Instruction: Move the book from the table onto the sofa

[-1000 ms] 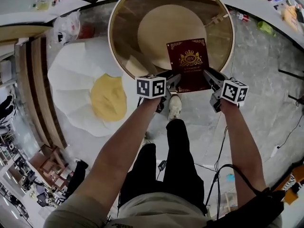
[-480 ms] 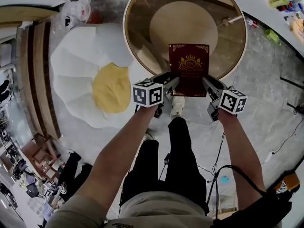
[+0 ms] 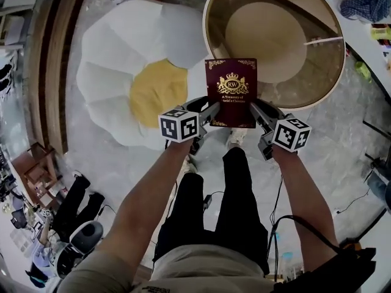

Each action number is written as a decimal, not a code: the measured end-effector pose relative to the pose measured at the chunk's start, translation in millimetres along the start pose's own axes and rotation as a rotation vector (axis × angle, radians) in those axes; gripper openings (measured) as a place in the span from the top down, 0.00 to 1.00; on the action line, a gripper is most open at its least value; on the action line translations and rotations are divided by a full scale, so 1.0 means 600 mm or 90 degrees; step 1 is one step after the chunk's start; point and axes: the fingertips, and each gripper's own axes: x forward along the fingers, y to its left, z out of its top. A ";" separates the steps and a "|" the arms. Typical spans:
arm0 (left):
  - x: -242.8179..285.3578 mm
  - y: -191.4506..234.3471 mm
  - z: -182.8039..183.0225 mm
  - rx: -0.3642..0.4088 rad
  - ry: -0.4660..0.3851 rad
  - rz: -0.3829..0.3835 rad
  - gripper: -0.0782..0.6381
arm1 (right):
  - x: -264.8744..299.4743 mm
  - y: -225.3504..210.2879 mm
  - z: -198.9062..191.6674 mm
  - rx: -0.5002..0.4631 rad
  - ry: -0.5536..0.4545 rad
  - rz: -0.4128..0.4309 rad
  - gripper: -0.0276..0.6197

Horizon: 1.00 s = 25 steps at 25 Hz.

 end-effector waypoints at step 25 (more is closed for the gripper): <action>-0.020 0.378 -0.203 -0.127 -0.030 0.010 0.61 | 0.312 -0.029 -0.267 -0.097 0.188 -0.041 0.79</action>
